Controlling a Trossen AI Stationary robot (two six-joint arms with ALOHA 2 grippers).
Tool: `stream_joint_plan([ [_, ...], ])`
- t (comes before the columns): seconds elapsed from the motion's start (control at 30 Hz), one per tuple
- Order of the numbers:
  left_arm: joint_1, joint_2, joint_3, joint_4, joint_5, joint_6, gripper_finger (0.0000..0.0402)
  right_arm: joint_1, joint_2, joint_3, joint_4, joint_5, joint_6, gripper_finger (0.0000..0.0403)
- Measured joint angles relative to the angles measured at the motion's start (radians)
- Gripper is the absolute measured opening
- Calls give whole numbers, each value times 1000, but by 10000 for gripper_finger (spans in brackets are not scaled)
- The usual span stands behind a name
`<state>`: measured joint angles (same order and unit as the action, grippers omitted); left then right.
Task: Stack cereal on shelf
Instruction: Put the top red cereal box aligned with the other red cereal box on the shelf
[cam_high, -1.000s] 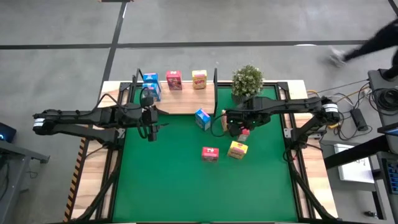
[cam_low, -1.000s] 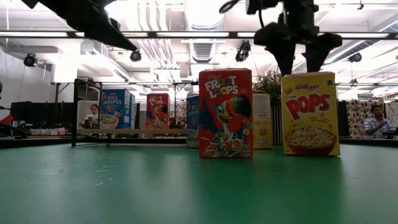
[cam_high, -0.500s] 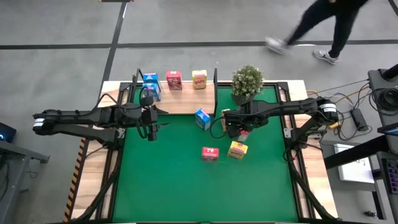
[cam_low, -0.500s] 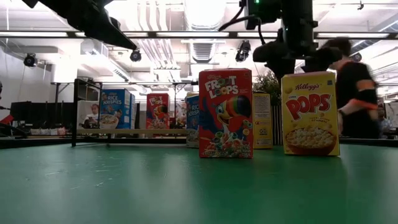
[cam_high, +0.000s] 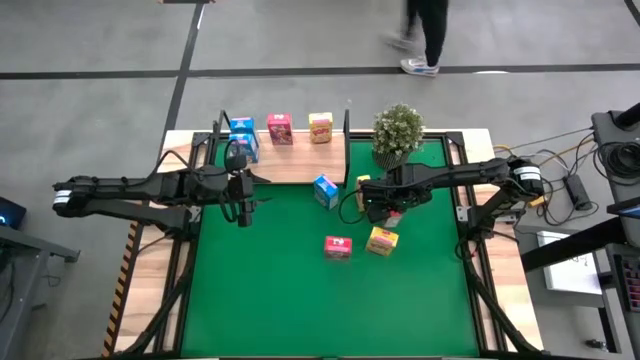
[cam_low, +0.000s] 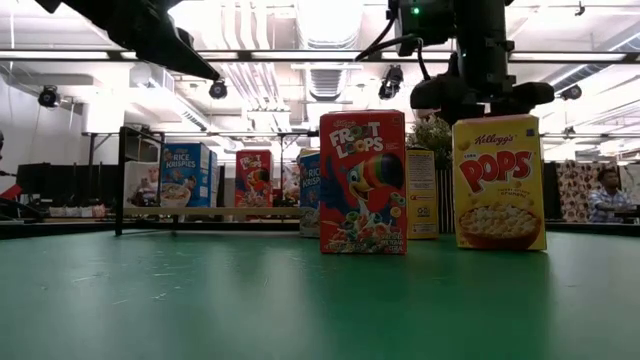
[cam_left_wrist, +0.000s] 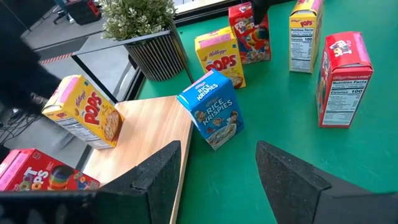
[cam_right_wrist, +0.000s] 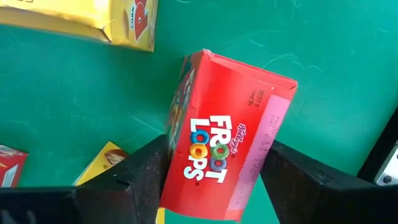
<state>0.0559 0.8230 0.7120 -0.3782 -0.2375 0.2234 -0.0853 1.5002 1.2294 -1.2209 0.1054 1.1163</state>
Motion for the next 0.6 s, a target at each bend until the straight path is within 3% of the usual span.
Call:
stream_joint_plan([
  [0.6, 0, 0, -2, -1, 0, 0, 192, 0, -2, 2, -2, -8, -16, 201],
])
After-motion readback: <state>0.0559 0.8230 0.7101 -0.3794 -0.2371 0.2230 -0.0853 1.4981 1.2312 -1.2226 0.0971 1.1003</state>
